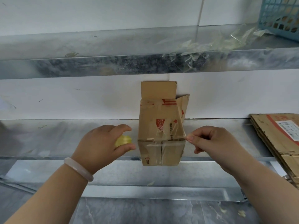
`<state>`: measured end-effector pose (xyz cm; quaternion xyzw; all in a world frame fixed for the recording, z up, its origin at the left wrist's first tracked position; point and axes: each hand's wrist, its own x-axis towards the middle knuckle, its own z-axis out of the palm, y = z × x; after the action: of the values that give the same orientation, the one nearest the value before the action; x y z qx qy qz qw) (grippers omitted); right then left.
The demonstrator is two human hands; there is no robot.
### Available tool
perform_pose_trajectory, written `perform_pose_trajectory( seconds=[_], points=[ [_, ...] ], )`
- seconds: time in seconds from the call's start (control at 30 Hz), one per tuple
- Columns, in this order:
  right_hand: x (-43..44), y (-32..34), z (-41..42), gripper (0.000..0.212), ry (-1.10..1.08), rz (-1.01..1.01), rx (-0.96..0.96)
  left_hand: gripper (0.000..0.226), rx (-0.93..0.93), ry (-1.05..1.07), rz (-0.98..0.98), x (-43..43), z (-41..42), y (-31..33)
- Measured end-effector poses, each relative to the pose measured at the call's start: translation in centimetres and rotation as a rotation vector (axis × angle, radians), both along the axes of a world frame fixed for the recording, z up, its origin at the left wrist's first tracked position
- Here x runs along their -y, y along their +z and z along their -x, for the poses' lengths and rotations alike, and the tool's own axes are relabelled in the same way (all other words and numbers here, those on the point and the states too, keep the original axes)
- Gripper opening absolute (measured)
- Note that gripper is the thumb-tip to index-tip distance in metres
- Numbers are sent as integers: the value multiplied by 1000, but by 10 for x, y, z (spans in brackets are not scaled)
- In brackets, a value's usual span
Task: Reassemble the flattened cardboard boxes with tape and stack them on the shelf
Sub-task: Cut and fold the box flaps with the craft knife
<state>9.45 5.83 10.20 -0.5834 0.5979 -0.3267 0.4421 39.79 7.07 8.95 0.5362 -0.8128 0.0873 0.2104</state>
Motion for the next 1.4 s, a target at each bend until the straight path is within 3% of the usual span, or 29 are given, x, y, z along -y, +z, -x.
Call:
perform_pose_trajectory(
  seconds=[0.23, 0.4, 0.63, 0.93, 1.13, 1.33, 1.4],
  points=[
    [9, -15, 1, 8, -47, -6, -5, 52, 24, -98, 50, 12, -1, -11],
    [16, -31, -2, 5, -63, -2, -1, 58, 136, -143, 18, 24, -2, -30],
    [19, -48, -1, 5, -110, 50, 65, 50, 109, -204, -30, 39, -1, -42],
    [26, -60, -3, 4, -144, 24, 299, 52, 59, -195, -91, 45, -1, -46],
    [31, -72, -4, 27, -161, -97, 588, 53, 10, -191, -92, 46, 0, -52],
    [33, -80, -9, 30, -108, -176, 752, 52, 1, -210, -88, 44, -1, -54],
    [37, -86, -5, 57, -108, -236, 785, 52, -14, -205, -89, 43, 0, -54]
  ],
)
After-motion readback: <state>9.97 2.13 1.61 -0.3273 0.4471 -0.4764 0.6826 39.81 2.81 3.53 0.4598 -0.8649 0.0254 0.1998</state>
